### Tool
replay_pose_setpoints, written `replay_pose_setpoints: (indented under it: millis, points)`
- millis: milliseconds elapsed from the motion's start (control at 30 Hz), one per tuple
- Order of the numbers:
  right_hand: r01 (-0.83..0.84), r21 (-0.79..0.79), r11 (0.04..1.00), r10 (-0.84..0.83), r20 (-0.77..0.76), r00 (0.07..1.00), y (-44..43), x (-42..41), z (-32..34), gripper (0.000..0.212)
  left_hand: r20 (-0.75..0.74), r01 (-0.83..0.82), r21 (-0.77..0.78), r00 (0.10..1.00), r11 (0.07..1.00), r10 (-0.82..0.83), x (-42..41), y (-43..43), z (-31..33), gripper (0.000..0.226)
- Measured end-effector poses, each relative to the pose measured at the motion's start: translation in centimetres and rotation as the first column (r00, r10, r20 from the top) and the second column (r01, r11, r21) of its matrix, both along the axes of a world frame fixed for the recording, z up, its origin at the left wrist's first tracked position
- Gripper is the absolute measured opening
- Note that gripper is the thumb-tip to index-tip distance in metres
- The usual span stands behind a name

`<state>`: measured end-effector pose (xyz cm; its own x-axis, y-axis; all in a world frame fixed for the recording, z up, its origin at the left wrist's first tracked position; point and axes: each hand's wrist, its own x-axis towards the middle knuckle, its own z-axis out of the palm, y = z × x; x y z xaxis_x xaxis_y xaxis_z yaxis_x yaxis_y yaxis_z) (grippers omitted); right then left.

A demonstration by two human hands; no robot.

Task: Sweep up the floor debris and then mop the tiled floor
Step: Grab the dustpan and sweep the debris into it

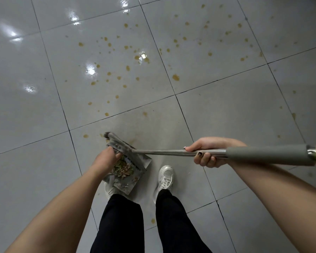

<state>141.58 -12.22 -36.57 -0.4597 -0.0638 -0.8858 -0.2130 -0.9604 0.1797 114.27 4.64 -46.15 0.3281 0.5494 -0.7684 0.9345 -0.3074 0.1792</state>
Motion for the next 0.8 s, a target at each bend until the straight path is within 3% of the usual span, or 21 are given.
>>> replay_pose_setpoints:
  millis: [33, 133, 200, 433, 600, 800]
  points:
    - [-0.009, 0.012, 1.000, 0.009, 0.015, 1.000, 0.2, 0.3, 0.7, 0.051, 0.011, 0.005, 0.014, 1.000, 1.000, -0.005, 0.1, -0.1, 0.4, 0.024]
    - [0.055, 0.049, 0.997, -0.059, 0.088, 0.994, 0.6, 0.9, 2.6, 0.024, 0.054, 0.009, 0.052, 0.998, 0.999, -0.012, 1.1, -0.1, 2.5, 0.020]
    - [0.091, 0.070, 0.993, -0.098, 0.105, 0.990, 0.9, 1.4, 4.0, 0.022, 0.091, 0.016, 0.062, 0.996, 0.998, -0.021, 2.7, 0.2, 4.4, 0.020]
    - [0.345, 0.094, 0.934, -0.354, 0.099, 0.930, 1.6, 5.3, 11.2, 0.062, 0.194, 0.055, 0.124, 0.978, 0.991, -0.079, 9.2, 0.6, 12.4, 0.017]
    - [0.625, 0.140, 0.768, -0.638, 0.084, 0.765, 0.3, 9.2, 16.9, 0.054, 0.247, 0.079, 0.158, 0.962, 0.984, -0.117, 13.4, 0.5, 17.4, 0.020]
    - [0.765, 0.263, 0.588, -0.800, 0.049, 0.598, -0.9, 12.7, 21.4, 0.057, 0.287, 0.087, 0.202, 0.947, 0.975, -0.144, 19.6, 0.6, 23.1, 0.024]
